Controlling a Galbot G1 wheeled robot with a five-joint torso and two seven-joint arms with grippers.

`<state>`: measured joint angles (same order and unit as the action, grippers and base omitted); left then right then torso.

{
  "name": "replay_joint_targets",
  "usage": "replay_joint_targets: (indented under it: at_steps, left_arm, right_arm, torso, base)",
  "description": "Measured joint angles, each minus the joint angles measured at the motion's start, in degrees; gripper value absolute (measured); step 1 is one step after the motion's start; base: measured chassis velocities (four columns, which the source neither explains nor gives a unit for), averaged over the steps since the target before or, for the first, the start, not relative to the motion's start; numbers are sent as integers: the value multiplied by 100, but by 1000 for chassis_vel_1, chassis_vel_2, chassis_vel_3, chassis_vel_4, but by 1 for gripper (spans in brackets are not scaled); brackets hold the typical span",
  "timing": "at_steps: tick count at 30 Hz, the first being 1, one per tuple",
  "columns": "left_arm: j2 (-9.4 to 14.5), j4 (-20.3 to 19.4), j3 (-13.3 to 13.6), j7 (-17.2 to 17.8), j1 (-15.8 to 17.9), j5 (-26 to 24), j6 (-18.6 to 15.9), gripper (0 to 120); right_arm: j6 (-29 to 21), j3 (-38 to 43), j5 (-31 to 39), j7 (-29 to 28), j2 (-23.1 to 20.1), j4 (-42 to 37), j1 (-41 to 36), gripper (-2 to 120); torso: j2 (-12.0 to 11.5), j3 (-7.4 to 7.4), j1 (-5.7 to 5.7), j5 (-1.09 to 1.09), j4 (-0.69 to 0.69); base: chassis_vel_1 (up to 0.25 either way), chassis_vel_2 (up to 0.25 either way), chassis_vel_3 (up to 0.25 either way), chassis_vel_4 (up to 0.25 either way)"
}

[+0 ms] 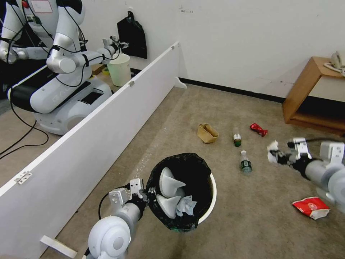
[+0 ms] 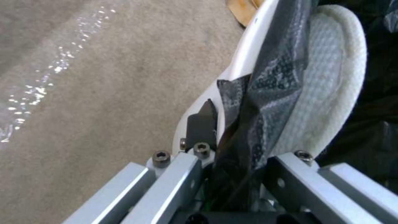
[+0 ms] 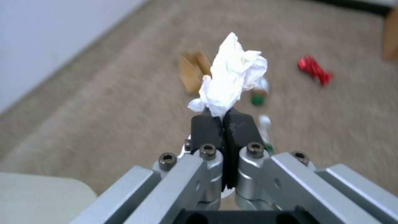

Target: Pick up the trash bin, then pick up the garbage from the floor and place it into the trash bin.

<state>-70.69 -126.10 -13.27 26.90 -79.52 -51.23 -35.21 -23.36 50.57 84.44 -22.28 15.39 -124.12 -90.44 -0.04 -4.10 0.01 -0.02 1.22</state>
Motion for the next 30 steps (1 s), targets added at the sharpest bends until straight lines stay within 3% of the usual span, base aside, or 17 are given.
replay_joint_targets:
  at_steps: [17, 25, 30]
  left_arm:
    - [194, 65, 241, 245, 485, -476, -111, 2]
    - [255, 143, 561, 465, 947, -854, -165, 2]
    - [150, 280, 849, 636, 1277, -1072, -213, 2]
  right_arm:
    - [85, 1106, 805, -16, -858, -849, 249, 0]
    - [133, 1452, 1552, -50, -1221, -1309, 706, 0]
    - [178, 1576, 1994, -62, -1406, -1611, 1018, 0]
  torso:
    - [0, 0, 0, 0, 0]
    - [1, 0, 0, 0, 1]
    - [0, 0, 0, 0, 1]
  base:
    - [0, 0, 0, 0]
    - [0, 0, 0, 0]
    - [0, 0, 0, 0]
